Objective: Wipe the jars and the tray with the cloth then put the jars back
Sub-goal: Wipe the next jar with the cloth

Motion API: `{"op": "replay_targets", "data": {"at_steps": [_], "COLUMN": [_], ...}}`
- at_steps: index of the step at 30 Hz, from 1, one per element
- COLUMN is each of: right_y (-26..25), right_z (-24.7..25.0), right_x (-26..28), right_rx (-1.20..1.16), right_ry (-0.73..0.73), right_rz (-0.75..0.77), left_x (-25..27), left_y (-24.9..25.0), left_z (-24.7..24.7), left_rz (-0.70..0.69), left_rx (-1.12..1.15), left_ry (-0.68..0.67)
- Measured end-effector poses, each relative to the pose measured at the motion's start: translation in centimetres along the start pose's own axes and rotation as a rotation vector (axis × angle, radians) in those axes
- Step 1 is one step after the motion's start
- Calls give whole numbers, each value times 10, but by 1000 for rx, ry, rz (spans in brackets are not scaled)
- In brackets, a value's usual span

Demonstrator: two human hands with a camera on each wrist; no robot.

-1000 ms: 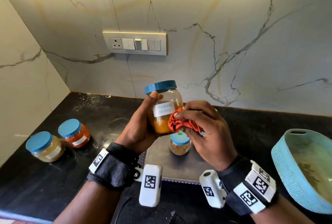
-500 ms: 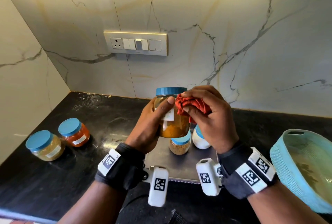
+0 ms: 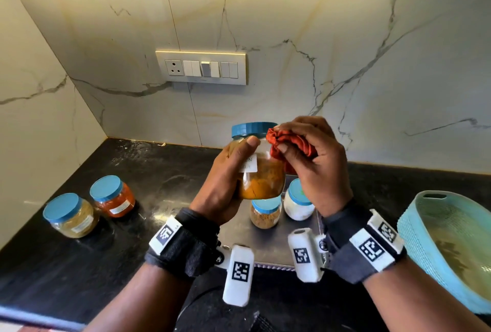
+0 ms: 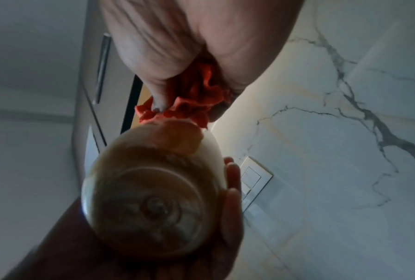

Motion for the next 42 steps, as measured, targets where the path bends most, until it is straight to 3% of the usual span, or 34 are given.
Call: {"op": "replay_targets", "data": {"at_steps": [4,9,16,21,25,30,33,38,42], "right_y": [-12,-24,-7,-21,-27,4,14,-7,-3], "right_z": [-1,1,5,-1,-4,-5,-13,-14,-12], "right_x": [21,44,-11,30,46,8,4,30,34], "right_rx": [-22,152,-12,23,50,-141,-222,-85,72], "right_ry": [-66,-86,20,-81,-100,-8,-35,-39,22], "right_rz": [8,167,-19,35,111,-104,-212,-65,2], "left_x": [0,6,7,6,9,10,8,3,-3], "left_y": [6,9,8,9,9,7,10,16,20], "left_z": [1,0,-11,3,6,-2,3,16,14], "left_rz": [25,52,75,62,64,87,76,34,62], "left_rx": [63,96,53,126,132,64,83,113,-106], "left_ry": [26,32,-30,51,37,-34,-1,-1,16]}}
Point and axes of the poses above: each hand's wrist, its own x-axis away from the middle knuckle, its own z-axis out of the back of the hand, y = z × x, the point moved 4 cm from there along -x, towards the middle knuckle, and after that the axes turned 6 degrees about x, right-handed, at the moved point
